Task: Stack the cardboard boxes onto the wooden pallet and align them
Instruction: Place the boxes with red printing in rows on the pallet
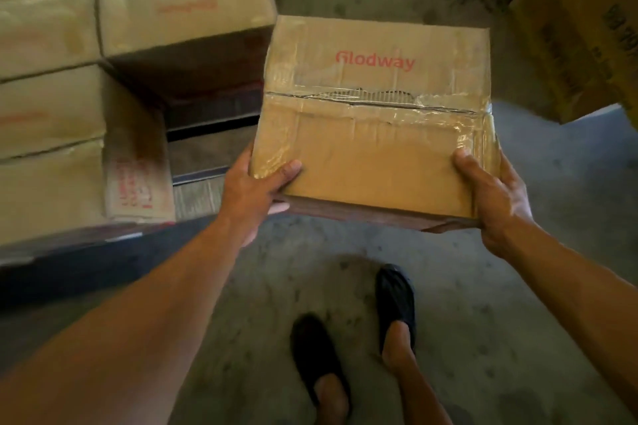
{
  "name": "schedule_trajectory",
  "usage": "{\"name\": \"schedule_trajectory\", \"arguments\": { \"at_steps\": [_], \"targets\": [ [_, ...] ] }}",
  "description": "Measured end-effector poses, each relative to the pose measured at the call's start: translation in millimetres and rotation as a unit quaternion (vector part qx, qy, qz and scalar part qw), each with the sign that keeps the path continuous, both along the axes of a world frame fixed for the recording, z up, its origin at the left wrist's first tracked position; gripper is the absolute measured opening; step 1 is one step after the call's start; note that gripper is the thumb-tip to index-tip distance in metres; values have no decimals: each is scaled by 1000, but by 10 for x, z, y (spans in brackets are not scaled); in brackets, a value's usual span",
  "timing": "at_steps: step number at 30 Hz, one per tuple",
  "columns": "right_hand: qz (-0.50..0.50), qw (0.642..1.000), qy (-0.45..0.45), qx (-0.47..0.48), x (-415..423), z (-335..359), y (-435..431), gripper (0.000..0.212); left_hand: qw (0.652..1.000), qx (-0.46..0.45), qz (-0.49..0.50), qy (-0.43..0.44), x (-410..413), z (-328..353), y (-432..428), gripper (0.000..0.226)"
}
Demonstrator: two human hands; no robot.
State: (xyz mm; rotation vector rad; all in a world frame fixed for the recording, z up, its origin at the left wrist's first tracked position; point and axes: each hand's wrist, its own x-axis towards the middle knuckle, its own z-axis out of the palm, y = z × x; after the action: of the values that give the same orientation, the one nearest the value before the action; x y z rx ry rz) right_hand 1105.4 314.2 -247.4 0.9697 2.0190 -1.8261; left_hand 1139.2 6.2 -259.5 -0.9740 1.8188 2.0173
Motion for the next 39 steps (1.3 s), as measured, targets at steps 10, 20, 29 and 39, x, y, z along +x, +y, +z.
{"name": "schedule_trajectory", "arguments": {
  "at_steps": [10, 20, 29, 39],
  "targets": [
    [154, 988, 19, 0, -6, -312, -1372, 70, 989, -28, 142, -2, 919, 4, -1100, 66],
    [203, 978, 40, 0, -403, -721, -2237, 76, 977, -95, 189, 37, 811, -367, -1753, 62],
    [189, 980, 44, 36, -581, -986, -2435, 78, 938, -273, 212, 13, 504, -895, -1844, 86],
    [169, 983, 23, 72, -456, -1181, -2483, 76, 843, -324, 419, -90, 284, -859, -1466, 74]
  ]
}}
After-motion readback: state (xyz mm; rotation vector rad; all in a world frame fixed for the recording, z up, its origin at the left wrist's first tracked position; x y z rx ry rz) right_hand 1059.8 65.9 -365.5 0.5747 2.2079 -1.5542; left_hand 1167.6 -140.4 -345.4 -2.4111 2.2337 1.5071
